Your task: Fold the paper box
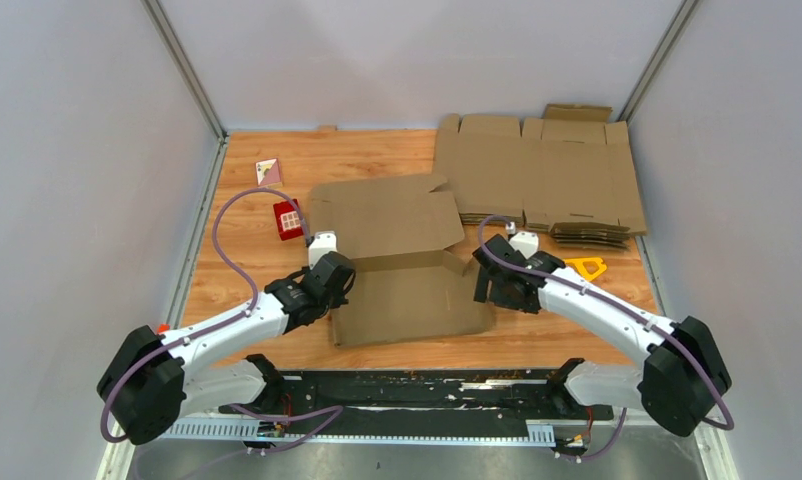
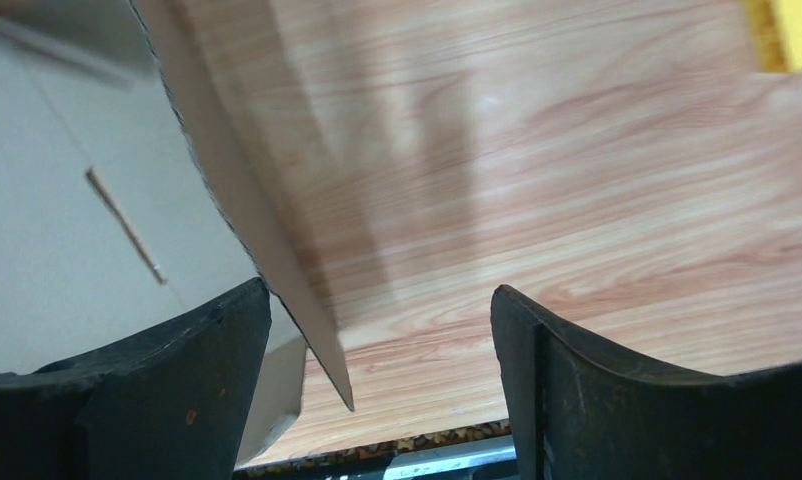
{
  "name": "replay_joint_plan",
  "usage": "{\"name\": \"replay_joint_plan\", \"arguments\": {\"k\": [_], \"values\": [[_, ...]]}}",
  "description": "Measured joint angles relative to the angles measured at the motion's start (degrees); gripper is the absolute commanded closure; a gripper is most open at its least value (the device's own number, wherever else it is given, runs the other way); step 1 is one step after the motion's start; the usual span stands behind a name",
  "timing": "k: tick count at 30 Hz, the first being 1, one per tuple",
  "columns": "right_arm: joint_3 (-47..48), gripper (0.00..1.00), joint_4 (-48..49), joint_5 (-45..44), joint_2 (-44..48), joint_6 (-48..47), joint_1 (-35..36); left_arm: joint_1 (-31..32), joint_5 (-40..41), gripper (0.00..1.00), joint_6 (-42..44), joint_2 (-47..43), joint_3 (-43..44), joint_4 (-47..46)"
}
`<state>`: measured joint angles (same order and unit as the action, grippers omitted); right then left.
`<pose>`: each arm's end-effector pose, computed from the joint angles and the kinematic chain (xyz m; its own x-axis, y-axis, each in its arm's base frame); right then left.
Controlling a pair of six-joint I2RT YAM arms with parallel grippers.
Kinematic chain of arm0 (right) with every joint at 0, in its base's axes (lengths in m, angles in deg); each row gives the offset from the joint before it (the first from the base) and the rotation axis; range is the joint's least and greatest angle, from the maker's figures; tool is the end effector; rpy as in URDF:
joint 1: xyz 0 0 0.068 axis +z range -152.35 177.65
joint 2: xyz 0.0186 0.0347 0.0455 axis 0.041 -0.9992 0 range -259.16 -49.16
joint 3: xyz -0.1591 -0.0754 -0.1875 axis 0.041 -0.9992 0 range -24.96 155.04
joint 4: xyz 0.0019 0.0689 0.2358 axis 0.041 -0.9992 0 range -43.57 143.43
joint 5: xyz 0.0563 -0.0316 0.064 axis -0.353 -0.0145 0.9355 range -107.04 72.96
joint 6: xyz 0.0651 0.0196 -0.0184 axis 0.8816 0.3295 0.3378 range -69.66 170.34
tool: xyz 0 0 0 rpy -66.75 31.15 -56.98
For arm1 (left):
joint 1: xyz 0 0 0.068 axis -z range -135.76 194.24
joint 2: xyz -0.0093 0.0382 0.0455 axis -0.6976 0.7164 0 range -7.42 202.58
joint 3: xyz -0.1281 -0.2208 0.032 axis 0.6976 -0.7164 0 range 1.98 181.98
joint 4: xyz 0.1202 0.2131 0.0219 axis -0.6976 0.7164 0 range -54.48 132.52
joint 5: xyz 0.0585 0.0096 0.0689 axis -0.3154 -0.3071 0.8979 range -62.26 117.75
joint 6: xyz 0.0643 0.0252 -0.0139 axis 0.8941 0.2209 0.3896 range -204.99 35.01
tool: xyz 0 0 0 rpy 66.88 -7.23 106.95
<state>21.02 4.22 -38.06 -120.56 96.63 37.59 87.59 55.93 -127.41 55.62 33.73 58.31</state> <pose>0.1716 0.1168 0.1814 -0.8914 0.1336 -0.4331 0.1706 0.9842 -0.0474 0.1690 -0.1222 0.1662 -0.7069 -0.1501 -0.6911 -0.0992 0.9886 -0.1133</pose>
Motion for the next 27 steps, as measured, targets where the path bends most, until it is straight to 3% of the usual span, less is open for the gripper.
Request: {"name": "replay_joint_plan", "arguments": {"k": [8,19,27], "values": [[-1.14,0.21,-2.01,-2.82,9.09,-1.40,-1.46,0.00,-1.09,1.00,2.01,0.00,-0.81,-1.38],[-5.95,0.20,6.78,18.99,23.12,-6.10,-1.51,0.00,-2.43,1.00,5.05,0.00,-1.07,-4.46],[-8.92,0.20,11.17,25.29,20.09,-3.67,-1.49,0.00,-1.64,1.00,6.78,-0.83,-1.66,-7.19]]}}
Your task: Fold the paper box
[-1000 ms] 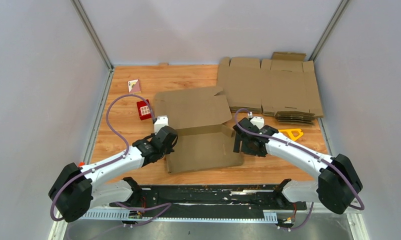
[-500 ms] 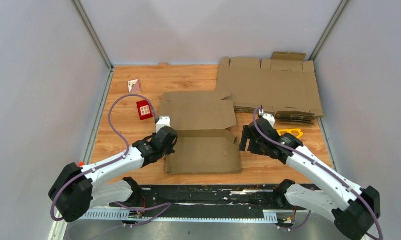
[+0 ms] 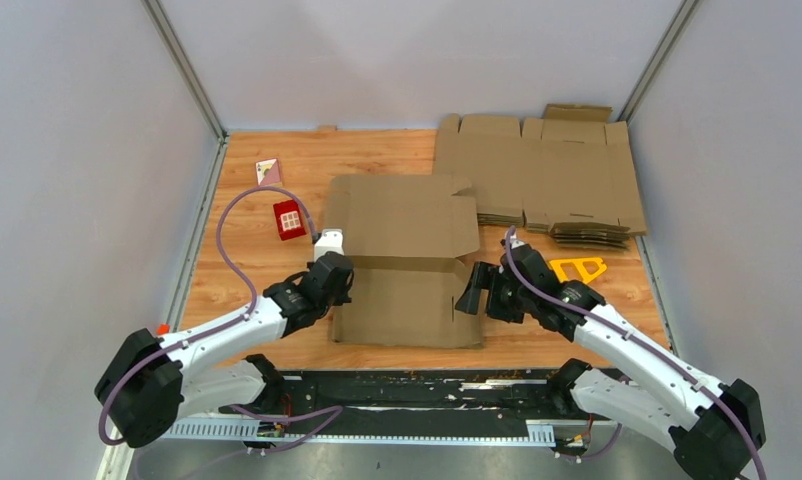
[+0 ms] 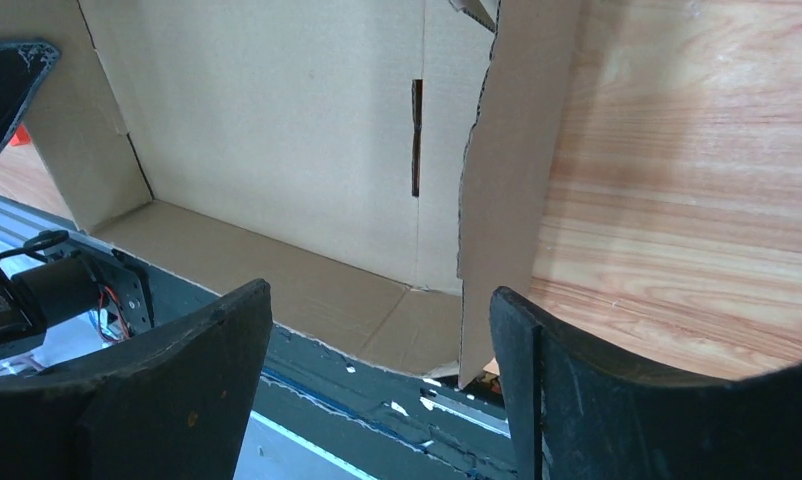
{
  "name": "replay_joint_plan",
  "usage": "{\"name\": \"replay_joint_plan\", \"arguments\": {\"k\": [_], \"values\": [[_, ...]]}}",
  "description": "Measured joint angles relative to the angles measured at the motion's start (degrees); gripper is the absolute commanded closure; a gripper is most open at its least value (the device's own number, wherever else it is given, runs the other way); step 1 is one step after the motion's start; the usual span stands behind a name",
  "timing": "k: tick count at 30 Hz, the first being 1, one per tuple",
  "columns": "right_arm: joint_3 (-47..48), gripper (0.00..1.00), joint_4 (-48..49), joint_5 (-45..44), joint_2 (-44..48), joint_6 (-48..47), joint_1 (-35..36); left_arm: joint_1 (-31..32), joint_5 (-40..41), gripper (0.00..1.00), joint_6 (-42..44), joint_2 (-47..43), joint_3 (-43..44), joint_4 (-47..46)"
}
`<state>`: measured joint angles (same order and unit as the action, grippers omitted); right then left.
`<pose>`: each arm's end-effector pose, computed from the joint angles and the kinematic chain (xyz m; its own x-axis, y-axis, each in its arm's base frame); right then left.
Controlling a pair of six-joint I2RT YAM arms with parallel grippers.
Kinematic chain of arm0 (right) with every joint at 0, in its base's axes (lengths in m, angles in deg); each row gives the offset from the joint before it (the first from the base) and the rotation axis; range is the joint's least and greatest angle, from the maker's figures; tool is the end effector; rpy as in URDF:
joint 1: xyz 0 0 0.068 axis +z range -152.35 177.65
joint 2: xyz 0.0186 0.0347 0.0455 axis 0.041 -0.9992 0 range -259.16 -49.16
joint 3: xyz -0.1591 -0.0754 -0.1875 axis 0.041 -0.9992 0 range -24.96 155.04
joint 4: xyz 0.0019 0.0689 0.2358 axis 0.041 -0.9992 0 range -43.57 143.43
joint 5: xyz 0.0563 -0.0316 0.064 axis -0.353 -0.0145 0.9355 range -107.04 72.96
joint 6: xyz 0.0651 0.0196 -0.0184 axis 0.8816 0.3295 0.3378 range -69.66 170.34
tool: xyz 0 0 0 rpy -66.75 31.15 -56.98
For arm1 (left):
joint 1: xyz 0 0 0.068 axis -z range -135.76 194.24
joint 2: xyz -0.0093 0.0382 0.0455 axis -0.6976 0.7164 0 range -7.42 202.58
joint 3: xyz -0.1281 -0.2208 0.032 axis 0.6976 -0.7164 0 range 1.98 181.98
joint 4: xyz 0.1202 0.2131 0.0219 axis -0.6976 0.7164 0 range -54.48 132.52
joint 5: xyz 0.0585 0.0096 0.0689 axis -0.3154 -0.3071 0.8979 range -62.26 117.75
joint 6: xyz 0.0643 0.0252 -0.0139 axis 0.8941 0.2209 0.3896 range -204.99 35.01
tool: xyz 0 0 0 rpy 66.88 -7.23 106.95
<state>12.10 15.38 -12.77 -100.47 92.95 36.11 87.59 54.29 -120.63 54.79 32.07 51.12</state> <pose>0.1393 0.1161 0.2049 -0.9000 0.1472 -0.4102 -0.0634 0.8870 0.4573 0.1731 -0.1281 0.1694 -0.6676 -0.0864 -0.7394 0.0080 0.9924 -0.1232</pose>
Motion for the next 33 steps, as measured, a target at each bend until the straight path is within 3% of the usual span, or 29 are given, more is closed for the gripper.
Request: {"name": "replay_joint_plan", "arguments": {"k": [10,16,25,33], "values": [[-0.63,0.22,1.81,-0.42,-4.87,3.17,0.07,0.00,-0.31,1.00,1.14,-1.07,-0.72,-1.75],[1.25,0.35,-3.17,-6.54,-6.23,1.57,0.15,0.00,1.25,1.00,0.70,-0.72,-0.72,-1.29],[1.27,0.24,-6.03,-7.10,-6.71,-3.02,0.87,0.00,2.16,1.00,-0.04,0.52,-0.66,-1.29],[2.16,0.20,-6.08,0.59,-5.03,-4.63,2.03,0.04,3.52,1.00,-1.11,0.79,-0.57,-0.85]]}}
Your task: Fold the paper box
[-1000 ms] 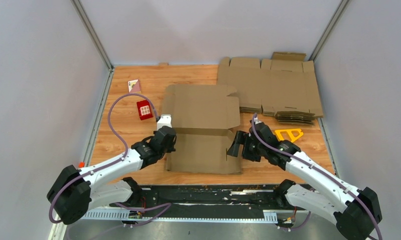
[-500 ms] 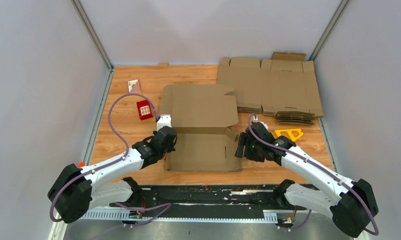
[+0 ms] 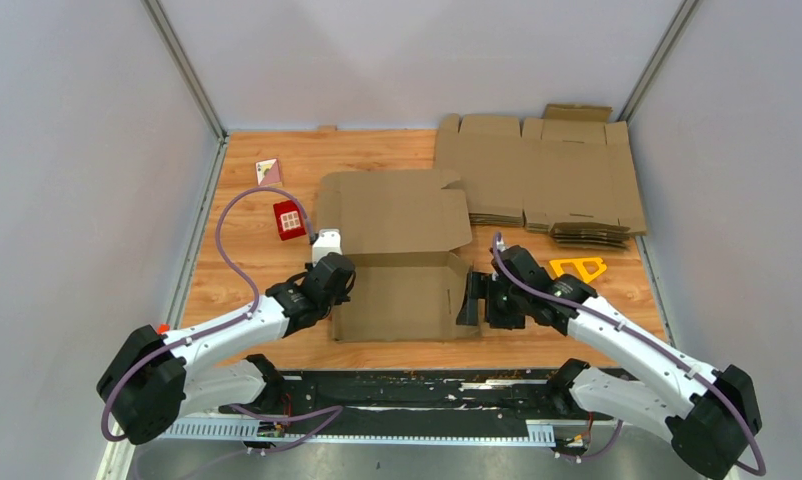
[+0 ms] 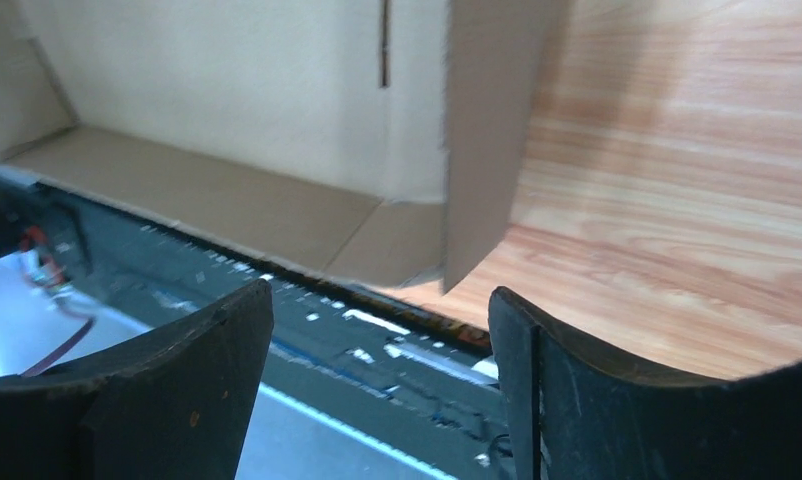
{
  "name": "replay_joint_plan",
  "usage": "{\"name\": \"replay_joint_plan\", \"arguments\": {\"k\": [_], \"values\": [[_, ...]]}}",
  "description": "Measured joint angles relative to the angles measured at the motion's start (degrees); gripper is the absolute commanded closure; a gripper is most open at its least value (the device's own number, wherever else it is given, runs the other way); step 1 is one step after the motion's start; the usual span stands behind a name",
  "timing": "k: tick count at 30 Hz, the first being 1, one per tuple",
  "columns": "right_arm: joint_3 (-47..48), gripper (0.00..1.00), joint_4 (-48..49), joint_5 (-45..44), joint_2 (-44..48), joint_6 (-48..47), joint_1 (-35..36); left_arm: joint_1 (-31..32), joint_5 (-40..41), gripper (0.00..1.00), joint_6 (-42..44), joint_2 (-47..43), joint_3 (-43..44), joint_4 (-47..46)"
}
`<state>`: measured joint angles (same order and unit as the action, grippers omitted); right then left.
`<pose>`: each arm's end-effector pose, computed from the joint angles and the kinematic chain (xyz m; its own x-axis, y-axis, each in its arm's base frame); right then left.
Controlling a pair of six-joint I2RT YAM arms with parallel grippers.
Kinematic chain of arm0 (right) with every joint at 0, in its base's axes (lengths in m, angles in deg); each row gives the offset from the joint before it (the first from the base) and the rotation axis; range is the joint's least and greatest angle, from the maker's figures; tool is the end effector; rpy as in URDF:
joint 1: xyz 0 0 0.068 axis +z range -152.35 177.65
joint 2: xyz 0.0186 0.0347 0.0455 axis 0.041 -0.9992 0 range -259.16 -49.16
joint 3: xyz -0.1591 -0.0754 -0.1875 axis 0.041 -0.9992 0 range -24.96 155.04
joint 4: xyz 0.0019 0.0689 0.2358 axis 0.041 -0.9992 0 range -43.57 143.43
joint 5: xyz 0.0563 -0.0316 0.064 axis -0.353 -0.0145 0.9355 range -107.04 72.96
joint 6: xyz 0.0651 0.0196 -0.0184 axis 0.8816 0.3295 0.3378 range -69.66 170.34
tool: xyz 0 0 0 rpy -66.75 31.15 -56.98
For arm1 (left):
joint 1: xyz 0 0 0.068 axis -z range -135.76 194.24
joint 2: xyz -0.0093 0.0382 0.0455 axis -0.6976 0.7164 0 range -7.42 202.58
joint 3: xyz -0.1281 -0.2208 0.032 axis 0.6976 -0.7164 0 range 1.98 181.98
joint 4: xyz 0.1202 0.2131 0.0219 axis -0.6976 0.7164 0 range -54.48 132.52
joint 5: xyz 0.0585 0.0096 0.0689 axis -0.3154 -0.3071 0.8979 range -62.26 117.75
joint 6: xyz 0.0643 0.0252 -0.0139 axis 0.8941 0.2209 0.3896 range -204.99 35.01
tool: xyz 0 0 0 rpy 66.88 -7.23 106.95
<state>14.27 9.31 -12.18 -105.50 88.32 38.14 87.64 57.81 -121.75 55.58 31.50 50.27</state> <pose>0.1349 0.1216 0.1947 -0.9427 0.0013 -0.3337 -0.1243 0.9267 0.3547 0.1747 -0.1255 0.1662 -0.6449 -0.1029 -0.7573 -0.0421 0.9942 -0.0992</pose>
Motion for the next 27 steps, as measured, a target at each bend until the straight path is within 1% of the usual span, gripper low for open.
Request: {"name": "replay_joint_plan", "arguments": {"k": [3,6,10,15,23,27], "values": [[0.00,0.20,0.74,3.48,2.19,2.91,0.98,0.00,0.42,1.00,-0.46,0.00,0.00,0.15],[0.00,0.20,1.77,4.22,3.61,6.21,3.37,0.00,0.74,1.00,-0.85,0.00,0.00,0.46],[0.00,0.20,1.66,2.82,3.02,10.71,7.23,0.00,1.77,1.00,-1.77,0.00,0.00,0.96],[0.00,0.21,2.56,-1.25,1.44,14.71,11.80,-0.02,1.99,1.00,-1.99,0.00,0.00,0.98],[-0.35,0.20,6.82,-8.83,-2.97,15.37,12.66,-0.02,1.92,1.00,-1.92,0.00,0.00,0.94],[-0.02,0.18,9.62,-11.67,-5.05,11.04,12.66,-0.04,1.79,1.00,-1.77,0.00,0.00,0.87]]}}
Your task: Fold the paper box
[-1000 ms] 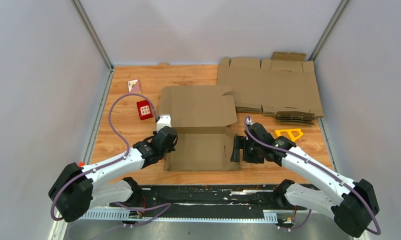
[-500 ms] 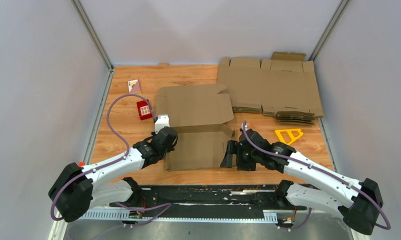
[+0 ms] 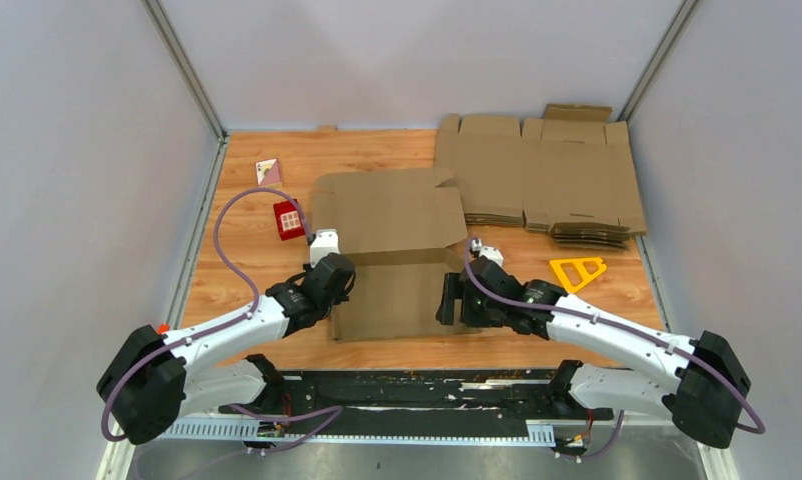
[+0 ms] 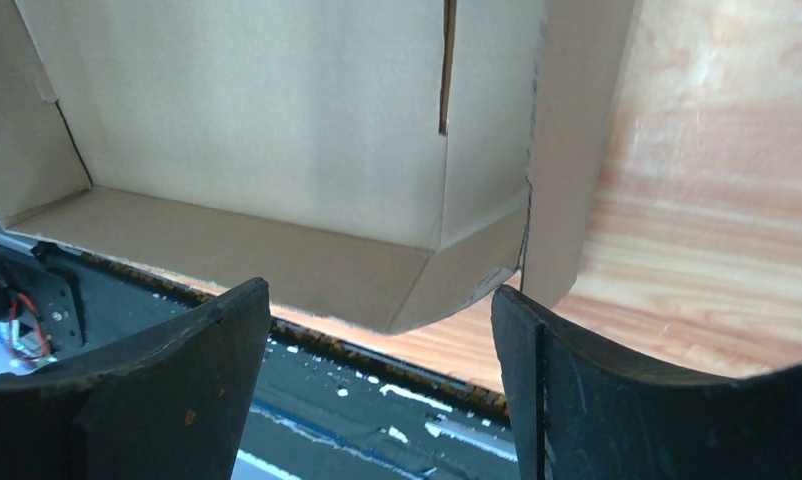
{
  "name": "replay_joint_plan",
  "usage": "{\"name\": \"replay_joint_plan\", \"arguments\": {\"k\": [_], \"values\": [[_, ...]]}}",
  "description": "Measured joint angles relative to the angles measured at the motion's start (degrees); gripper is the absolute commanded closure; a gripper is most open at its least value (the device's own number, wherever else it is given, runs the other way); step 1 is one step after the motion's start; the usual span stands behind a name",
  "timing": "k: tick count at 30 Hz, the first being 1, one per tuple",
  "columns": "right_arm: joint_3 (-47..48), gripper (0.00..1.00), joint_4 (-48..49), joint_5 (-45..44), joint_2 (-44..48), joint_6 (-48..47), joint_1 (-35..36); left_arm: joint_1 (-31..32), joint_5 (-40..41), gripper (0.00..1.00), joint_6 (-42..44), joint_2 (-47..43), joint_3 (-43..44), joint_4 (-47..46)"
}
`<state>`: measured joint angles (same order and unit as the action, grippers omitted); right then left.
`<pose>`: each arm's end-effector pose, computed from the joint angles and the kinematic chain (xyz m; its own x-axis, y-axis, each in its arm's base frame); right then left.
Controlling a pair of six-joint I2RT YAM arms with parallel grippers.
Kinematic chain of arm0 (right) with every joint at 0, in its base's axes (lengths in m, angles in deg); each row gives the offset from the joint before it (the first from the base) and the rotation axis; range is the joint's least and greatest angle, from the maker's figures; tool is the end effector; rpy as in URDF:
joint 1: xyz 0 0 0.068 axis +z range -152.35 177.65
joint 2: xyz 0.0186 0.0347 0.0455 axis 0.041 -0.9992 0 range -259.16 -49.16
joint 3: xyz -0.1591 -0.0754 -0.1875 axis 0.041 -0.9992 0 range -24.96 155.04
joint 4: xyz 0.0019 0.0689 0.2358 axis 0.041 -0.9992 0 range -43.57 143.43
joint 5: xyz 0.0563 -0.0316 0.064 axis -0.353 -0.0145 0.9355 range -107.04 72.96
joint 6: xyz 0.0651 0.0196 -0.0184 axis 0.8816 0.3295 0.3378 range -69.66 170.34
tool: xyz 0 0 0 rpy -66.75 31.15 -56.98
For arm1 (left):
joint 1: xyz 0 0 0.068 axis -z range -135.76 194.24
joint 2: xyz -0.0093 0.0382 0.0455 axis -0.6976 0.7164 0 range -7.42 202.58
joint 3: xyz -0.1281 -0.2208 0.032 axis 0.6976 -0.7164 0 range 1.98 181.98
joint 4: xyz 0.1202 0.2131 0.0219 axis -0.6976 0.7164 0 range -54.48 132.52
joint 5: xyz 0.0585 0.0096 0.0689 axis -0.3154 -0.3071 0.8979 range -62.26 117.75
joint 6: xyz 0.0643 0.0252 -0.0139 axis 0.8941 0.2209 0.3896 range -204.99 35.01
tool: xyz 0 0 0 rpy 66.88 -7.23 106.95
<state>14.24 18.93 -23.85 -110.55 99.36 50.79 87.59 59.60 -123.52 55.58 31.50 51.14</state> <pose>0.1298 0.1617 0.1907 -0.8991 0.0504 -0.4349 -0.1170 0.9296 0.3496 0.1744 -0.1229 0.1656 -0.6366 -0.1265 -0.7607 -0.0827 0.9920 -0.0957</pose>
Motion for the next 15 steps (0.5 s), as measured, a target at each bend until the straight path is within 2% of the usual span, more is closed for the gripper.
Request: {"name": "replay_joint_plan", "arguments": {"k": [15], "values": [[3.32,0.15,8.57,-0.92,-5.33,-16.61,-0.94,0.00,-0.94,1.00,1.40,-0.61,-0.26,-1.20]]}}
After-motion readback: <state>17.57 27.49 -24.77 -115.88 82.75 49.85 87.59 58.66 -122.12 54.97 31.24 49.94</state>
